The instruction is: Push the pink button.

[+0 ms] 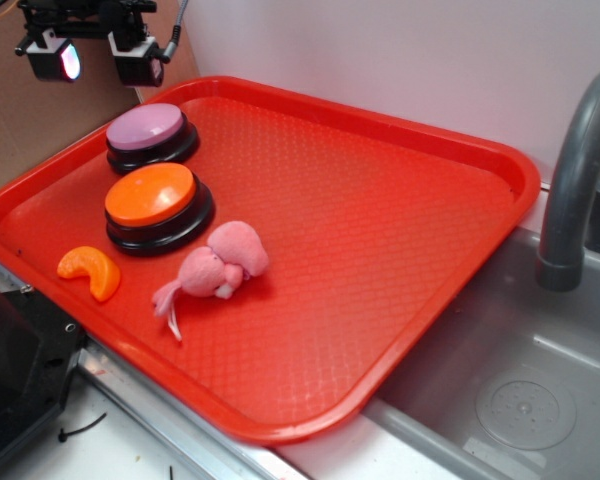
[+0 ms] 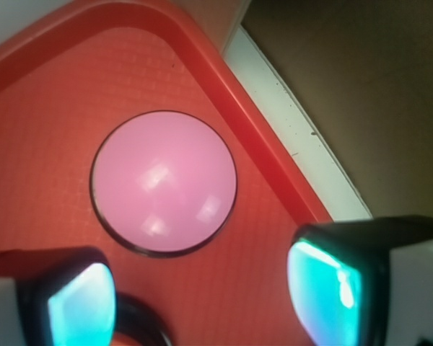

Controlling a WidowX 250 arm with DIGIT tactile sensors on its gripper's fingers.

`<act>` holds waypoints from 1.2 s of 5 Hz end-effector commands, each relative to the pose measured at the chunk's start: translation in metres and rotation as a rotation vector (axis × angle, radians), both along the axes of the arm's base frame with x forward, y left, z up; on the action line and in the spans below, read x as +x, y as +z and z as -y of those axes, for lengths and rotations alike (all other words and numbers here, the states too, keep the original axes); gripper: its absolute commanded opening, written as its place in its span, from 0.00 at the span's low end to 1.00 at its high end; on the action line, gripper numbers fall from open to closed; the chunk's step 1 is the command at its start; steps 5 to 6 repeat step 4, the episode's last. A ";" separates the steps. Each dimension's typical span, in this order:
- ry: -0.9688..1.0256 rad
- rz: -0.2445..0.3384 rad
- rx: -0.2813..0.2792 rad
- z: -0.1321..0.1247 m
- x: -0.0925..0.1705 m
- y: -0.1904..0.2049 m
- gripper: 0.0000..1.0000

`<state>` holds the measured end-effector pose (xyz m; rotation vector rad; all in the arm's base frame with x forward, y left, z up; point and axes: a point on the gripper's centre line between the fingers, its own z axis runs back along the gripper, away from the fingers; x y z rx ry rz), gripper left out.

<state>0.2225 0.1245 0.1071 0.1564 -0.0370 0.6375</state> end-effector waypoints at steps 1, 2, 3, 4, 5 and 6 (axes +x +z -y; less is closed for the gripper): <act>-0.015 0.085 0.017 0.005 0.003 0.032 1.00; -0.028 0.094 0.013 0.011 0.002 0.037 1.00; -0.045 0.108 0.000 0.018 0.001 0.042 1.00; -0.071 0.132 -0.011 0.025 -0.002 0.045 1.00; -0.071 0.132 -0.011 0.025 -0.002 0.045 1.00; -0.071 0.132 -0.011 0.025 -0.002 0.045 1.00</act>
